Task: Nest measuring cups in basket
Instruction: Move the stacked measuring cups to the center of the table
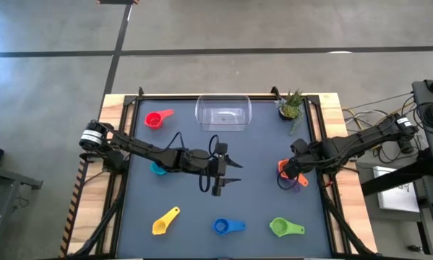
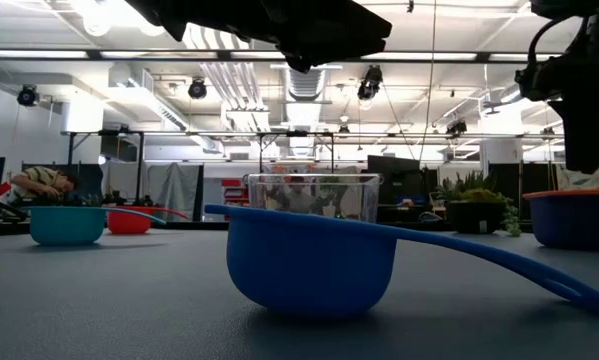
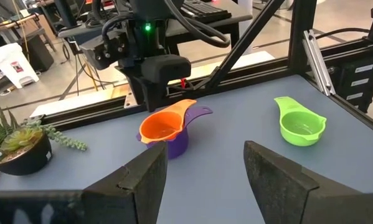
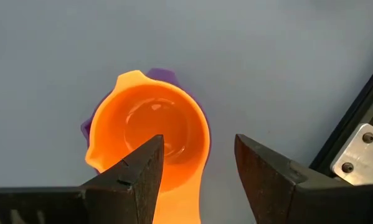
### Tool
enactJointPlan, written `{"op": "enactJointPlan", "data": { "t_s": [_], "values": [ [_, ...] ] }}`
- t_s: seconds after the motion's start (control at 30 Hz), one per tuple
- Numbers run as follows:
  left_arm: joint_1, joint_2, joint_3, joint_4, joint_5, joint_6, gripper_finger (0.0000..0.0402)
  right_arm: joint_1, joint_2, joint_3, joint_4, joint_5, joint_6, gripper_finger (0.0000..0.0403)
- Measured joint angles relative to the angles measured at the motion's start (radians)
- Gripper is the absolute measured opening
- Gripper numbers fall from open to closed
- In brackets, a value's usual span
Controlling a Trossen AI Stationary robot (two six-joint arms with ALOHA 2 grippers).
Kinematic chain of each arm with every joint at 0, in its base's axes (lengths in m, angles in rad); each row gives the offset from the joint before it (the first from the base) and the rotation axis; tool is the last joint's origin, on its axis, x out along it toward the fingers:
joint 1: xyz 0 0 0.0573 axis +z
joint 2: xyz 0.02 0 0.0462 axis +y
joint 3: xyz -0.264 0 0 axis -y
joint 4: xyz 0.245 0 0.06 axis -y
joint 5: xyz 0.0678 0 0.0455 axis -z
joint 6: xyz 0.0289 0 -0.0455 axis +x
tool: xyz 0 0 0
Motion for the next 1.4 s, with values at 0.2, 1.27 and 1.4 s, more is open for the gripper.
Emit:
{"op": "enactJointPlan", "data": {
  "t_s": [0.2,1.27,1.4],
  "values": [
    [0.0,0.0,0.0,0.0,0.004,0.0,0.0194,0.0,0.0,-0.036,0.056,0.018,0.005,0.0185],
    [0.0,0.0,0.0,0.001,0.026,-0.002,0.0194,-0.192,0.006,-0.198,0.434,-0.125,-0.289,0.0023],
    [0.0,-0.004,0.0,-0.001,0.026,-0.024,0.0194,-0.224,0.006,-0.197,0.525,-0.125,-0.353,0.0013]
  ]
}}
